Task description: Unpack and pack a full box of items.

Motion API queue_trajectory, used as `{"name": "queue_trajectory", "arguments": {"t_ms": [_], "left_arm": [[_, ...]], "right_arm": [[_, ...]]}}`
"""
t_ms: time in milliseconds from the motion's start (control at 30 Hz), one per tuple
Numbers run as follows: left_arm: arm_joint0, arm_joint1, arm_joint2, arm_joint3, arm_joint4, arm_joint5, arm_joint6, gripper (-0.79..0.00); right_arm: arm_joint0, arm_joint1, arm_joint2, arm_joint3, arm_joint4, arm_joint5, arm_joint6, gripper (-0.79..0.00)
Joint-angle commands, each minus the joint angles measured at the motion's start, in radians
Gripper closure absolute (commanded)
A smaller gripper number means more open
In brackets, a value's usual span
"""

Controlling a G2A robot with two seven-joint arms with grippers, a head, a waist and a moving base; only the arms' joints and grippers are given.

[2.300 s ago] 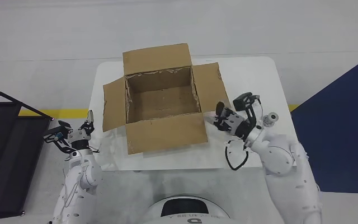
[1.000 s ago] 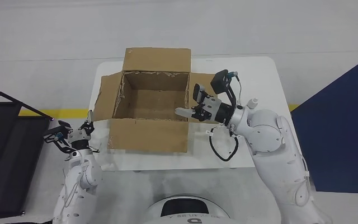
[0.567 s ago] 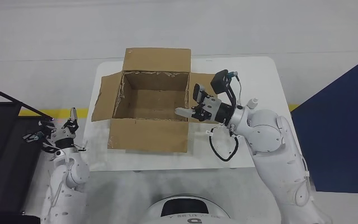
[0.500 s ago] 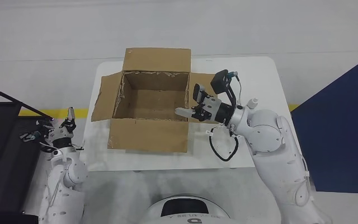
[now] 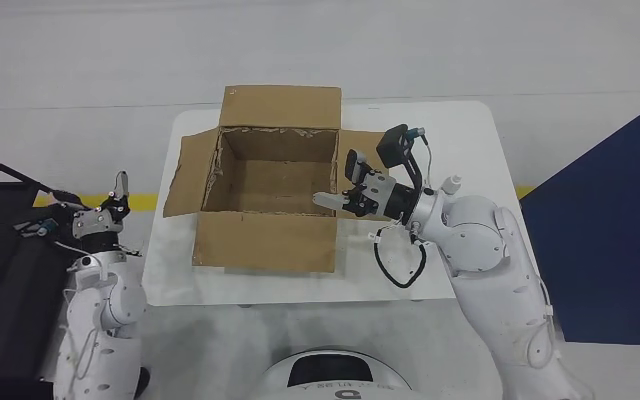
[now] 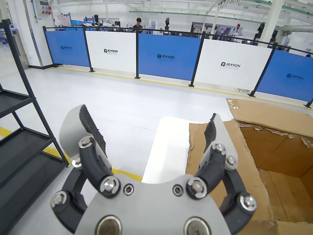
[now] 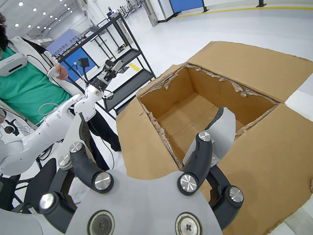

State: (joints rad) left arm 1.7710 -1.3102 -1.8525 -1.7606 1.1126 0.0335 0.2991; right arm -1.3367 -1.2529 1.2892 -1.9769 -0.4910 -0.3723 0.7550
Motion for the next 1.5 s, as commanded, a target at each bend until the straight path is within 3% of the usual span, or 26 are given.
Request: {"name": "queue_trajectory", "arguments": {"t_ms": [0,300,433,500,600,767,867,1200,1300,1467], "left_arm": [[-0.001,-0.001,-0.003,0.007,-0.001,0.009,0.000,-0.785],[-0.005,-0.001,-0.007,0.002,0.006,0.018,0.010,-0.785],[-0.012,-0.008,0.008,-0.086,0.003,0.093,0.008,-0.785],[-0.028,-0.008,0.022,-0.128,0.054,0.147,-0.065,-0.785],[-0.074,-0.002,0.035,-0.179,0.127,0.171,-0.270,-0.785],[-0.181,0.024,0.054,-0.220,0.317,0.016,-0.717,-0.785],[-0.245,0.030,0.060,-0.257,0.226,-0.082,-0.952,-0.785],[-0.271,0.033,0.052,-0.275,0.216,-0.088,-0.975,-0.785],[-0.253,0.033,0.100,-0.255,0.253,-0.111,-0.981,-0.785],[-0.298,0.031,0.165,-0.308,0.155,-0.125,-1.144,-0.785]], "right_arm": [[0.000,0.000,0.000,0.000,0.000,0.000,-0.001,-0.785],[0.000,0.000,0.000,0.000,0.000,0.000,-0.001,-0.785],[0.000,0.000,0.000,0.000,0.000,0.000,-0.001,-0.785],[0.000,0.000,0.000,0.000,0.000,0.000,-0.001,-0.785],[0.000,0.000,0.000,0.000,0.000,0.000,-0.001,-0.785],[0.000,0.000,0.000,0.000,0.000,0.000,-0.001,-0.785],[0.000,0.000,0.000,0.000,0.000,0.000,-0.001,-0.785],[0.000,0.000,0.000,0.000,0.000,0.000,-0.001,-0.785],[0.000,0.000,0.000,0.000,0.000,0.000,-0.001,-0.785],[0.000,0.000,0.000,0.000,0.000,0.000,-0.001,-0.785]]}}
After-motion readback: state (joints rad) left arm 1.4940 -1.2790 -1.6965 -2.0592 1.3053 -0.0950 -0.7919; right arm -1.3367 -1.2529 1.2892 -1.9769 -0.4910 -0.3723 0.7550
